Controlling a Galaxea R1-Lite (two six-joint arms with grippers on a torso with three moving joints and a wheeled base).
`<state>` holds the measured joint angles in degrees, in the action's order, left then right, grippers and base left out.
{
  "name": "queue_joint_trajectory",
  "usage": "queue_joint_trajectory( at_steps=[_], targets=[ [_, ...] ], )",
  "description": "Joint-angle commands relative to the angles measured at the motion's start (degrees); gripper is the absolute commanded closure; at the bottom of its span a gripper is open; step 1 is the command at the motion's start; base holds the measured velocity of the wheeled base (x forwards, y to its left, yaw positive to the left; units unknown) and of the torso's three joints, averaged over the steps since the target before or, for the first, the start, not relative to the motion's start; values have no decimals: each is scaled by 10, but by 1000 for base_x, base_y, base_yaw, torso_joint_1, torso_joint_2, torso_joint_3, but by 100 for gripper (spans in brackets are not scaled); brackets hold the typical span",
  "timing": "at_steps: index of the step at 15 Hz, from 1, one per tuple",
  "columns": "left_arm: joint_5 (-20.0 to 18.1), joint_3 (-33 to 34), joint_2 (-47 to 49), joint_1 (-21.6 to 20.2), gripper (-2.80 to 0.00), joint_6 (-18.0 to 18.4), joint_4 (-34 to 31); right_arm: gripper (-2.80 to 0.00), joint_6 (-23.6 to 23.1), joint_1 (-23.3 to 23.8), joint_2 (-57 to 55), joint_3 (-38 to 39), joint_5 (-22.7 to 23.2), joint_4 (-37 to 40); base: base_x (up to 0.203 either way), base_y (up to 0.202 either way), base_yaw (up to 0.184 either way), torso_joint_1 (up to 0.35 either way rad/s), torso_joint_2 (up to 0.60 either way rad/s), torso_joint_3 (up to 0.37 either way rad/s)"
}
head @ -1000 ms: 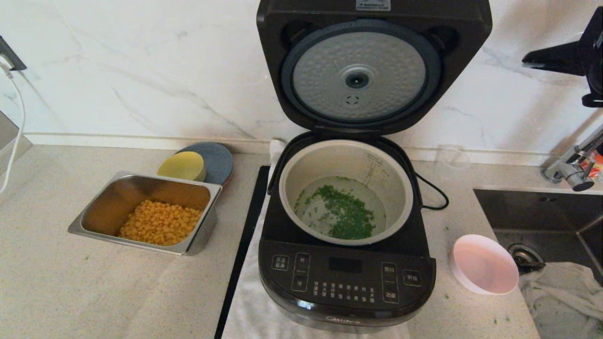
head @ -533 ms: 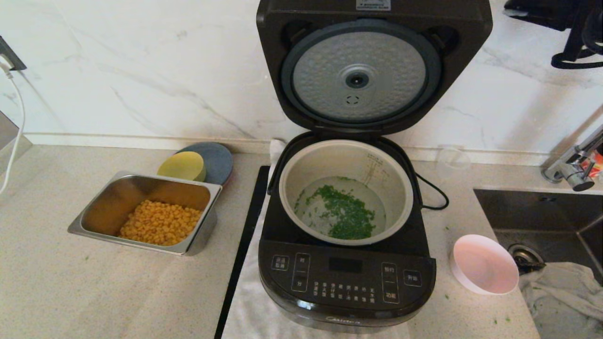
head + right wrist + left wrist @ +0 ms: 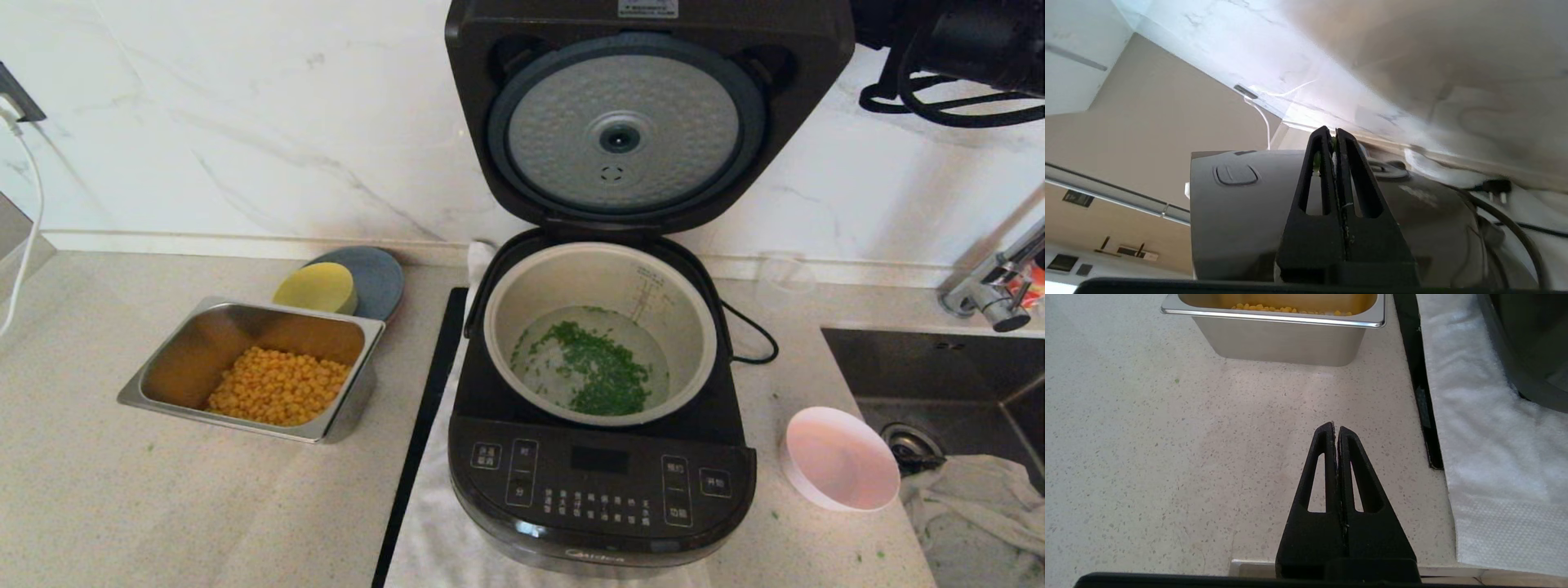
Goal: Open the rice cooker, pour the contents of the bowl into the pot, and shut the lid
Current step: Close the rice cooker
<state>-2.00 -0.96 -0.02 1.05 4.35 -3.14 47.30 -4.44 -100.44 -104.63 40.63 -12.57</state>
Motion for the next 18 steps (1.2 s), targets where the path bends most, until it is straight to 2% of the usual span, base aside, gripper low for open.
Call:
queue_joint_trajectory(
  at_steps=[1,5,8,11,13,18],
  targets=[
    [0,0,-1,0,0,0,0,0,3,-7,-19,-19,2,-3,0,0,0,0,0,0],
    [0,0,-1,0,0,0,0,0,17,-22,-4,-12,20,14,0,0,0,0,0,0],
    [0,0,-1,0,0,0,0,0,46,-23,19,-14,70,77,0,0,0,0,0,0],
    [0,0,-1,0,0,0,0,0,48,-23,44,-3,79,137,0,0,0,0,0,0],
    [0,0,-1,0,0,0,0,0,48,-23,62,22,79,162,0,0,0,0,0,0],
    [0,0,-1,0,0,0,0,0,45,-31,112,119,100,165,0,0,0,0,0,0]
  ],
)
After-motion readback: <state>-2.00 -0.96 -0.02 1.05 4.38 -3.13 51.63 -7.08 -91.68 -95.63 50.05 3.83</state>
